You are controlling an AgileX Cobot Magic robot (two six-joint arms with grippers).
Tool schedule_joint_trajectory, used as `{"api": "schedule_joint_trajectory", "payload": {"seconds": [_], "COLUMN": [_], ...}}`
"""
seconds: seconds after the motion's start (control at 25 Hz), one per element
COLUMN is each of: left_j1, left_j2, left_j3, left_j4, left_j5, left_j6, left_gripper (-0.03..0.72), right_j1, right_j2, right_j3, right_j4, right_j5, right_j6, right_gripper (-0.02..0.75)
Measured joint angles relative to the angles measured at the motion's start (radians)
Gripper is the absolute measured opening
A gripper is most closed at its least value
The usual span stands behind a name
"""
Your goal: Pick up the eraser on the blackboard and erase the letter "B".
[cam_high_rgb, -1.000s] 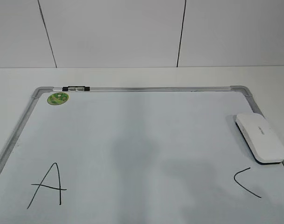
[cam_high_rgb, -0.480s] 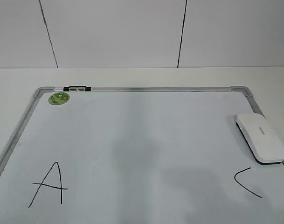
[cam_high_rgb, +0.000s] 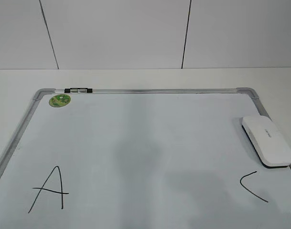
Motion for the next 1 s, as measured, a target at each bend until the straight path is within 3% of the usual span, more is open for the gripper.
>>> {"api": "schedule_joint_trajectory", "payload": {"seconds": [1.0], "left_j1": [0.000], "left_j2": [0.000], "left_j3": [0.000], "left_j4": [0.000], "left_j5": [-0.001], "left_j6": [0.000], "left_gripper": [0.241], "right_j1": [0.000], "right_j2": [0.000], "right_j3": [0.000], "right_j4": [0.000], "right_j5": [0.000], "right_j6": [-0.002], "right_gripper": [0.531]}}
